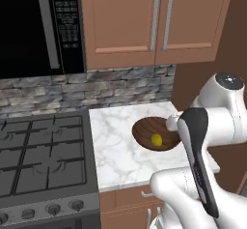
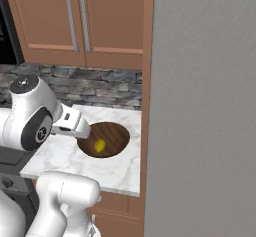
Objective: Take the lemon, broccoli, and fish from the freezer and place them in the bowl on the counter.
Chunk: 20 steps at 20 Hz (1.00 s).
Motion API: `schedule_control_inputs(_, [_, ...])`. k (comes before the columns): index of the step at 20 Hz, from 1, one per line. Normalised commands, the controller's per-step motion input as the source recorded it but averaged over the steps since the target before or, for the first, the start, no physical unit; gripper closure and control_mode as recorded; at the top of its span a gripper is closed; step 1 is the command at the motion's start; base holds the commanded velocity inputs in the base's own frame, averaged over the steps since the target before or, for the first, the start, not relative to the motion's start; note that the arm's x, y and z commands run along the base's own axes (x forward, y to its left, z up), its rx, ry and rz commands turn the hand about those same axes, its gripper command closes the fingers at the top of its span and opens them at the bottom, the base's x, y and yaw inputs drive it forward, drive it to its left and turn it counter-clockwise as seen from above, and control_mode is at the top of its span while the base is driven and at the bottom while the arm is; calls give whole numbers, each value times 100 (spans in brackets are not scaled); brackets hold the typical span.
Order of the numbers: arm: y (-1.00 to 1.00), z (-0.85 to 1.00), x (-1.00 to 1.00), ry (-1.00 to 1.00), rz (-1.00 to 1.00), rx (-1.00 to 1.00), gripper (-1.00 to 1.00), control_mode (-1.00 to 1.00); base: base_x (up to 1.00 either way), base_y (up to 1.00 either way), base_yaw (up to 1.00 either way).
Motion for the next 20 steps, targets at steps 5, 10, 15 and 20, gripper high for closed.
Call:
schedule_control_inputs(5, [0, 49, -64, 2, 0, 0, -100, -100, 0, 0, 0])
schedule_control_inputs(10, [0, 28, -86, 0, 0, 0, -100, -100, 0, 0, 0])
schedule_control_inputs(15, [0, 48, -21, 0, 0, 0, -100, -100, 0, 0, 0])
schedule_control_inputs(20, [0, 46, 14, 2, 2, 0, -100, -100, 0, 0, 0])
